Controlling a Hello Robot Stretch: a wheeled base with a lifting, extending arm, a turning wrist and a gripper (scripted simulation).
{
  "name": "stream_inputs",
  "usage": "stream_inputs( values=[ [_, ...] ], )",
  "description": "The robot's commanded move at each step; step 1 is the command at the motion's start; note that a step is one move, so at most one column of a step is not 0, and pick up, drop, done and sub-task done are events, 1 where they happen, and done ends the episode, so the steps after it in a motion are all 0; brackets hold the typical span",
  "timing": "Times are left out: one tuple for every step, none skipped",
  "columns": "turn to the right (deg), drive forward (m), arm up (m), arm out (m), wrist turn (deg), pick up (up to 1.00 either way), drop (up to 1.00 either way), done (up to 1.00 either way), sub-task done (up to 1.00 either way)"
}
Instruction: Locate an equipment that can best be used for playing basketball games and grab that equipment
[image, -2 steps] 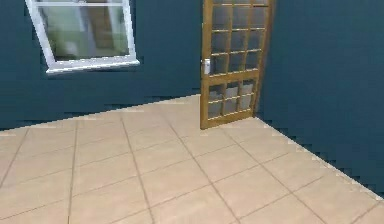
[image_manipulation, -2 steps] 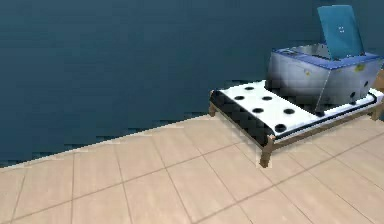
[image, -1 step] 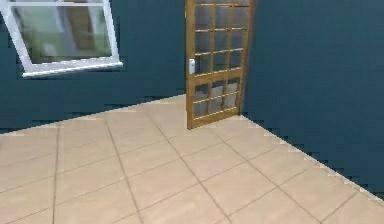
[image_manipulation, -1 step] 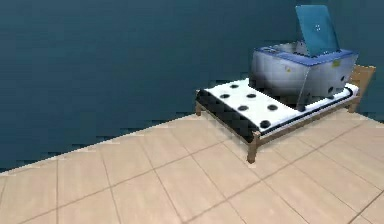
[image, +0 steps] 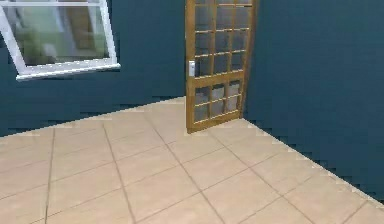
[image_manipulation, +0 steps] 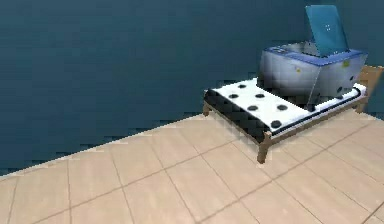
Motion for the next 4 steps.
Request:
stream_inputs(
  values=[
    [-27.0, 0.0, 0.0, 0.0, 0.0, 0.0, 0.0, 0.0, 0.0],
    [0.0, 1.0, 0.0, 0.0, 0.0, 0.0, 0.0, 0.0, 0.0],
    [-36.0, 0.0, 0.0, 0.0, 0.0, 0.0, 0.0, 0.0, 0.0],
    [0.0, 1.0, 0.0, 0.0, 0.0, 0.0, 0.0, 0.0, 0.0]
  ],
)
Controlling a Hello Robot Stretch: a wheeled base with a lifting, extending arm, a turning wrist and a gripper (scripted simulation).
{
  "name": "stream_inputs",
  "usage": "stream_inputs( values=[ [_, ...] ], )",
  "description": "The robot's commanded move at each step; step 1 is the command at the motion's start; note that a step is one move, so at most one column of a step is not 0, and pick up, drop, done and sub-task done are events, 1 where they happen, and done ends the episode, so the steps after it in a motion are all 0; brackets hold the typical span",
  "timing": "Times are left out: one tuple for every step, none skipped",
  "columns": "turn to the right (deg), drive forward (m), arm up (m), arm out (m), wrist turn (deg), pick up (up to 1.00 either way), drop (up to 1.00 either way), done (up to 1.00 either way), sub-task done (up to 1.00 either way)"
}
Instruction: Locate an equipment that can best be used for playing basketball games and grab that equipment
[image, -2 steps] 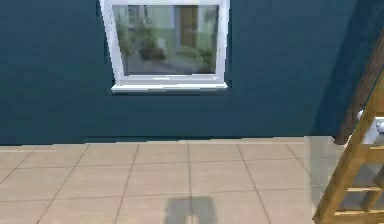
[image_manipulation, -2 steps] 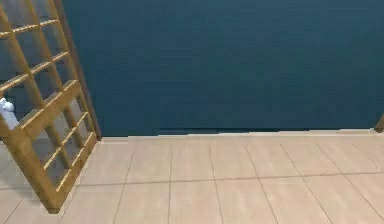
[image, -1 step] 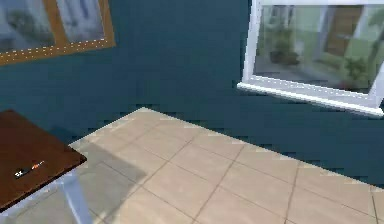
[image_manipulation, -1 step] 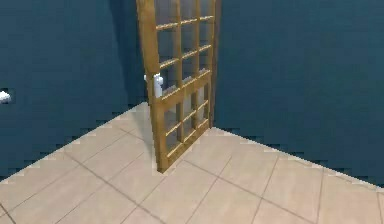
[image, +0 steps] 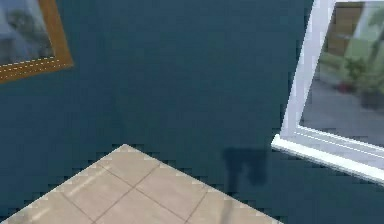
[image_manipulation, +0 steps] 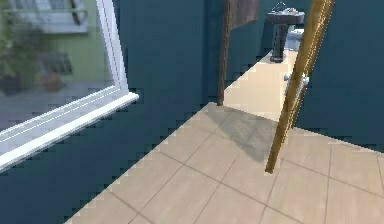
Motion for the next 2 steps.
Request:
stream_inputs(
  values=[
    [0.0, 0.25, 0.0, 0.0, 0.0, 0.0, 0.0, 0.0, 0.0],
    [-45.0, 0.0, 0.0, 0.0, 0.0, 0.0, 0.0, 0.0, 0.0]
  ],
)
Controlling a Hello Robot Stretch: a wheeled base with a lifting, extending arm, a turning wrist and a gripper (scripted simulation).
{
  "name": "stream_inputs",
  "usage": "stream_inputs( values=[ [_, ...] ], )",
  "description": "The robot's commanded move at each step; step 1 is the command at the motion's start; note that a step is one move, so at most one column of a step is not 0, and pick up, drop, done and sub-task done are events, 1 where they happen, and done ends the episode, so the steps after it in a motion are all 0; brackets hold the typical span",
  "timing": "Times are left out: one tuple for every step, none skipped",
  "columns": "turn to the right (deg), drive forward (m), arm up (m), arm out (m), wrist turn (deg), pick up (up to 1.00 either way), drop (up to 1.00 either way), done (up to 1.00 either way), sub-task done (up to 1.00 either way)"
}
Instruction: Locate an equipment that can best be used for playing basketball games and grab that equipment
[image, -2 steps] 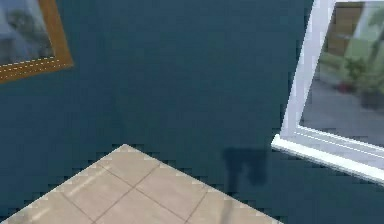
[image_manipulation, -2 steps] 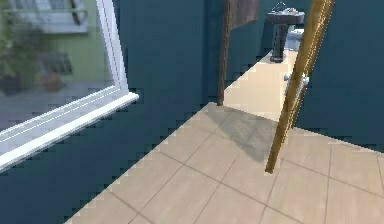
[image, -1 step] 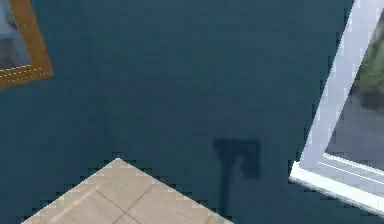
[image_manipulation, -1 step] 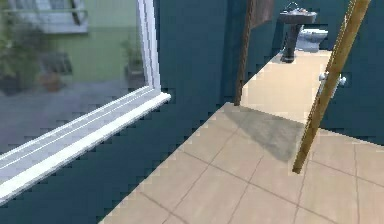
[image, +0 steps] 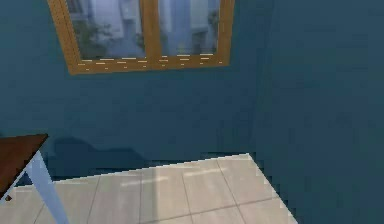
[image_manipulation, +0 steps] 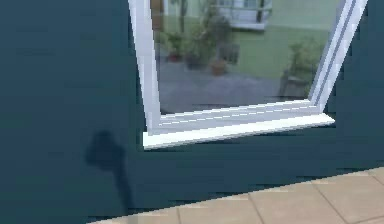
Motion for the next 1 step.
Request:
stream_inputs(
  values=[
    [-12.0, 0.0, 0.0, 0.0, 0.0, 0.0, 0.0, 0.0, 0.0]
  ],
)
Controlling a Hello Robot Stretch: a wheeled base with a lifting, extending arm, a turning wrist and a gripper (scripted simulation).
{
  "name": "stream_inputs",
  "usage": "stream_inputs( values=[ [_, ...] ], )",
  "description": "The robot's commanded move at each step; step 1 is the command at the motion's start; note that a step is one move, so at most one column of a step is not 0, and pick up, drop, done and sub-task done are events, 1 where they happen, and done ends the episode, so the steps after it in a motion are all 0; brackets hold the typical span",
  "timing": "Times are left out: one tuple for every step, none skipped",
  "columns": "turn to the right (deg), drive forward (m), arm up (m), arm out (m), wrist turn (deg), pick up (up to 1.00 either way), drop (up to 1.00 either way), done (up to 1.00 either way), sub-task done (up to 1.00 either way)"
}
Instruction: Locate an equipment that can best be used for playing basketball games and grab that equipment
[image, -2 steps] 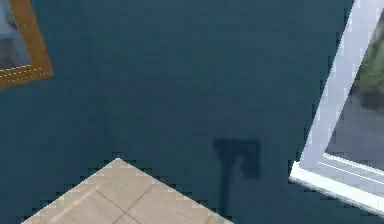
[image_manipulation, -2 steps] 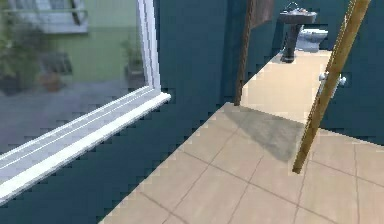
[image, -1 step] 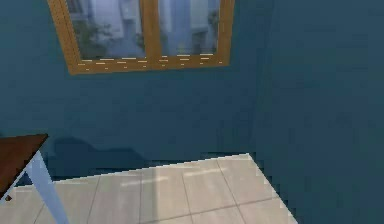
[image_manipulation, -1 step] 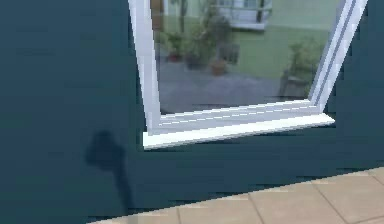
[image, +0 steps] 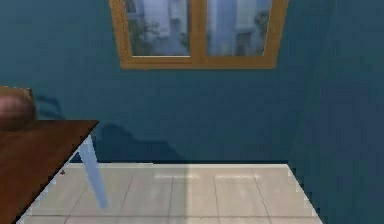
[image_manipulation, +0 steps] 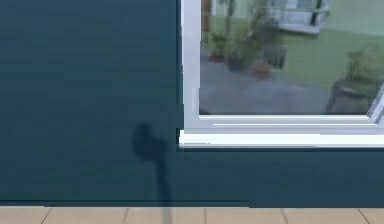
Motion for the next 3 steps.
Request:
stream_inputs(
  values=[
    [0.0, 0.55, 0.0, 0.0, 0.0, 0.0, 0.0, 0.0, 0.0],
    [-45.0, 0.0, 0.0, 0.0, 0.0, 0.0, 0.0, 0.0, 0.0],
    [-45.0, 0.0, 0.0, 0.0, 0.0, 0.0, 0.0, 0.0, 0.0]
  ],
)
